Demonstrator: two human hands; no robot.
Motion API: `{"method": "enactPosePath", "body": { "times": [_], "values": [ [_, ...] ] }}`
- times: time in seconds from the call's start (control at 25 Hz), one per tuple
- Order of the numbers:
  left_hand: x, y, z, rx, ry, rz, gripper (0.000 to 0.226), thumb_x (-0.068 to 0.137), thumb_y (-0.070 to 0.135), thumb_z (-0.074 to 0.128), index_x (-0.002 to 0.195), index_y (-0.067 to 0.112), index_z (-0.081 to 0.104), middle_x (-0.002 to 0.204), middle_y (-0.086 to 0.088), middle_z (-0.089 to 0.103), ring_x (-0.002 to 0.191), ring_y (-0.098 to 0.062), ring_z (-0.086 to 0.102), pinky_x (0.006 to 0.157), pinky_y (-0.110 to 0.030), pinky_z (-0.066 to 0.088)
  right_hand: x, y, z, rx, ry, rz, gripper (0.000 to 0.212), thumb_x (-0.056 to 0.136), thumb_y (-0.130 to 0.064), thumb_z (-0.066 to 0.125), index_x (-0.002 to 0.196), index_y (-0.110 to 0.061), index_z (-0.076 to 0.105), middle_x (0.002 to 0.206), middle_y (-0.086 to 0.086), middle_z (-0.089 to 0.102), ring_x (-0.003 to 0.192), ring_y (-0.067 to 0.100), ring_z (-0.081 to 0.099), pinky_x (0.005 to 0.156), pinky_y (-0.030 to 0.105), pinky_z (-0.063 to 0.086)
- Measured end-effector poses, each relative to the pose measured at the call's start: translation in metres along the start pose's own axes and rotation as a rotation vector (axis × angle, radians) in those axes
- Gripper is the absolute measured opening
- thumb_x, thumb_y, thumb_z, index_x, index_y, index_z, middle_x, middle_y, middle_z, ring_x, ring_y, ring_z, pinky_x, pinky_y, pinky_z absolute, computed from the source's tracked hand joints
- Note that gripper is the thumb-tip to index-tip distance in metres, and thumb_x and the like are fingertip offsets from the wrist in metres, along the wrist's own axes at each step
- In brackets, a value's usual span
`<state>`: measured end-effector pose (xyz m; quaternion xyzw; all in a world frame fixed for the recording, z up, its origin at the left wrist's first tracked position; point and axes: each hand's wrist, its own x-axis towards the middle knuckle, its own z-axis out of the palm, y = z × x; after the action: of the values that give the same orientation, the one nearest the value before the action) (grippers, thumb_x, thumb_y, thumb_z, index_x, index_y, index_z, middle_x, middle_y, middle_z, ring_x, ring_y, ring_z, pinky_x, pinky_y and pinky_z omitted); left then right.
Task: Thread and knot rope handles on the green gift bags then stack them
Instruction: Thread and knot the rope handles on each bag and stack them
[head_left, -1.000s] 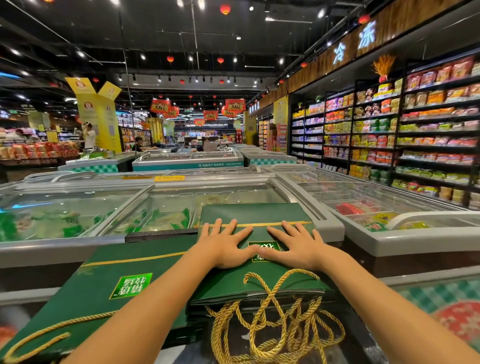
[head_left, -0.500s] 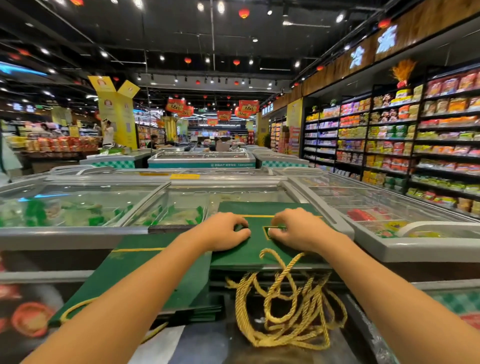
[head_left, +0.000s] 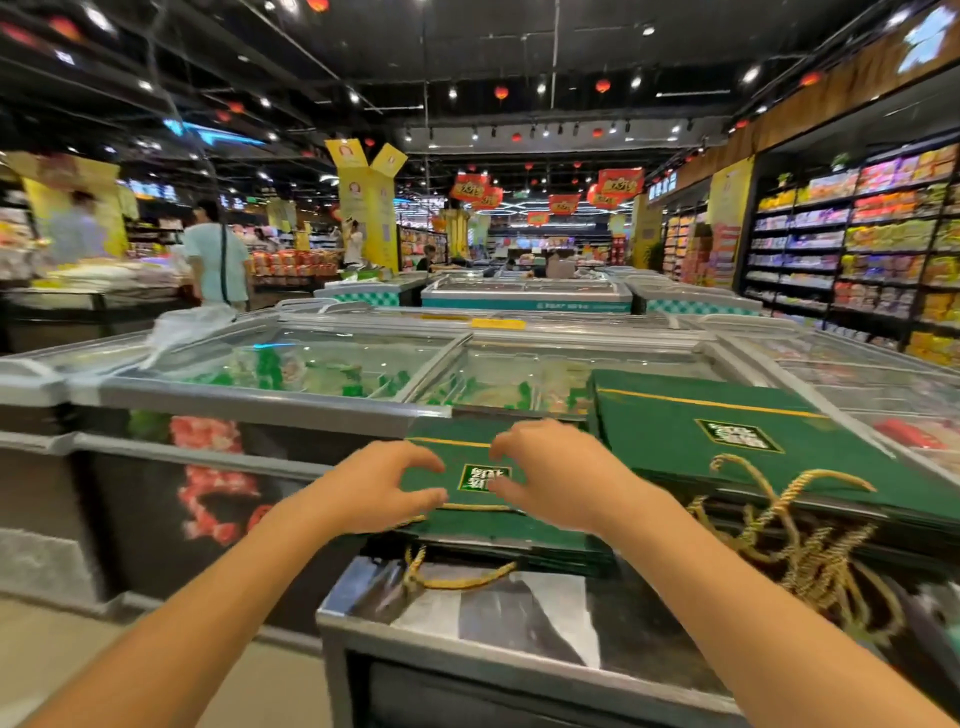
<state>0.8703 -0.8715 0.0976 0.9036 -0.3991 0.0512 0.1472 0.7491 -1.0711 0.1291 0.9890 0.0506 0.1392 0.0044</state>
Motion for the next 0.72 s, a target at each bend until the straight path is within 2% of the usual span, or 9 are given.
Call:
{"method": "enactPosePath", "body": {
  "times": [0.08, 0.16, 0.24, 0.36, 0.52, 0.64, 0.72],
  "values": [
    [-0.015, -0.024, 0.013, 0.013, -0.044, -0.036, 0.065, 0.082, 0.066, 0.065, 0.136, 0.031, 0.058, 0.137, 0.012, 0.059, 0.125, -0.008, 0.054, 0.105, -0.028, 0.043, 0.0, -0.014, 0.026, -0.017, -0.097, 0.031, 0.04, 0.101, -0.043, 0.056, 0.128, -0.014, 0.059, 0.126, 0.009, 0.06, 0.12, 0.033, 0.057, 0.096, 0.046, 0.051],
    [-0.024, -0.039, 0.026, -0.021, -0.057, -0.054, 0.059, 0.084, 0.06, 0.069, 0.135, 0.033, 0.058, 0.13, 0.014, 0.062, 0.114, -0.006, 0.058, 0.097, -0.026, 0.047, -0.002, -0.019, 0.048, -0.015, -0.188, 0.115, 0.042, 0.1, -0.045, 0.057, 0.12, -0.008, 0.057, 0.124, 0.012, 0.057, 0.117, 0.036, 0.056, 0.093, 0.046, 0.05],
    [-0.03, -0.049, 0.04, -0.037, 0.002, -0.051, 0.047, 0.088, 0.049, 0.07, 0.132, 0.036, 0.06, 0.125, 0.016, 0.064, 0.111, -0.006, 0.059, 0.096, -0.029, 0.048, -0.008, -0.015, 0.066, 0.024, -0.22, 0.205, 0.043, 0.1, -0.047, 0.056, 0.121, -0.009, 0.055, 0.125, 0.013, 0.057, 0.117, 0.036, 0.055, 0.091, 0.043, 0.048],
    [-0.032, -0.059, 0.052, 0.016, 0.093, -0.015, 0.037, 0.091, 0.043, 0.068, 0.128, 0.04, 0.062, 0.124, 0.02, 0.066, 0.113, -0.007, 0.061, 0.096, -0.032, 0.05, -0.017, -0.007, 0.08, 0.103, -0.168, 0.293, 0.039, 0.101, -0.046, 0.055, 0.123, -0.013, 0.053, 0.122, 0.009, 0.062, 0.113, 0.034, 0.058, 0.079, 0.039, 0.043],
    [-0.034, -0.059, 0.055, 0.075, 0.143, 0.078, 0.027, 0.097, 0.038, 0.061, 0.124, 0.039, 0.065, 0.119, 0.018, 0.069, 0.109, -0.011, 0.063, 0.088, -0.032, 0.051, -0.022, -0.009, 0.081, 0.053, -0.143, 0.311, 0.036, 0.106, -0.043, 0.047, 0.126, -0.015, 0.055, 0.121, 0.01, 0.067, 0.111, 0.035, 0.062, 0.08, 0.04, 0.047],
    [-0.044, -0.051, 0.048, 0.104, 0.274, 0.129, 0.023, 0.098, 0.03, 0.061, 0.118, 0.03, 0.072, 0.113, 0.011, 0.073, 0.102, -0.016, 0.069, 0.083, -0.034, 0.057, -0.03, -0.016, 0.08, -0.114, -0.106, 0.227, 0.032, 0.111, -0.038, 0.033, 0.124, -0.016, 0.053, 0.123, 0.004, 0.066, 0.114, 0.031, 0.062, 0.078, 0.039, 0.045],
    [-0.061, -0.046, 0.045, 0.127, 0.407, 0.181, 0.031, 0.098, 0.039, 0.051, 0.113, 0.026, 0.075, 0.108, 0.009, 0.075, 0.095, -0.015, 0.072, 0.077, -0.034, 0.062, -0.043, -0.019, 0.08, -0.161, -0.017, 0.148, 0.034, 0.111, -0.039, 0.03, 0.123, -0.019, 0.054, 0.12, -0.001, 0.066, 0.111, 0.026, 0.064, 0.079, 0.037, 0.048]
  ]
}}
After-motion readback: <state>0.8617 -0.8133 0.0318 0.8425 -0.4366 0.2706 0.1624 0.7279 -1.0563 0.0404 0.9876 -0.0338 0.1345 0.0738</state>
